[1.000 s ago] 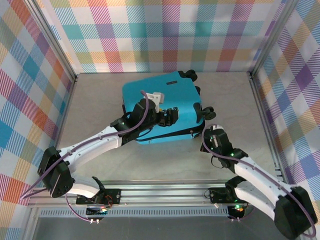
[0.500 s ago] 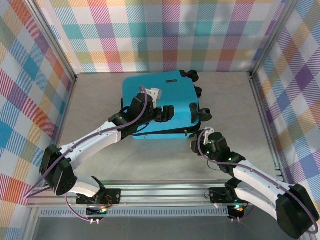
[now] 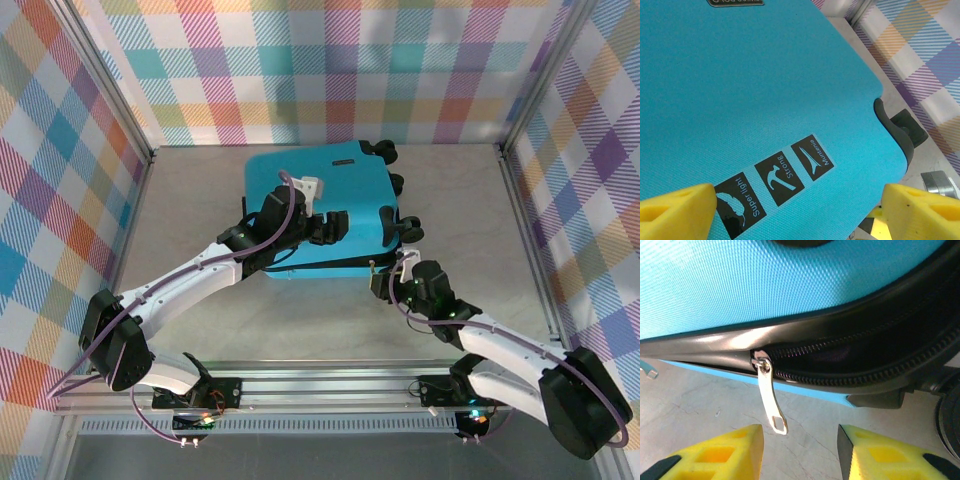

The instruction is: Pack the luggage

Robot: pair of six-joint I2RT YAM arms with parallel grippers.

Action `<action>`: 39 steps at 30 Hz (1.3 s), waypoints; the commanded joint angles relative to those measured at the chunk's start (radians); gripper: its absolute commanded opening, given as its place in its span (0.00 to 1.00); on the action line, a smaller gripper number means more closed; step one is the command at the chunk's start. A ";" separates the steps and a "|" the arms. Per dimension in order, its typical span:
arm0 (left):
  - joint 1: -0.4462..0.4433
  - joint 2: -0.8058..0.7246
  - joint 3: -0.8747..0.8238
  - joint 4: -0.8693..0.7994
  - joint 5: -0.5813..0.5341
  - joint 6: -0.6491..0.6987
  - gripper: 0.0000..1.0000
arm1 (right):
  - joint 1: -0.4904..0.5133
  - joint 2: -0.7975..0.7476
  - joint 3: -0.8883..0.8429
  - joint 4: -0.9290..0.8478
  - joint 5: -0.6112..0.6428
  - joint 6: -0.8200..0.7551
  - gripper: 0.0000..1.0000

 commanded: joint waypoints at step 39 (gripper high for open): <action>0.018 0.026 0.003 -0.092 -0.044 -0.028 0.86 | 0.021 0.037 0.122 -0.229 0.280 0.044 0.00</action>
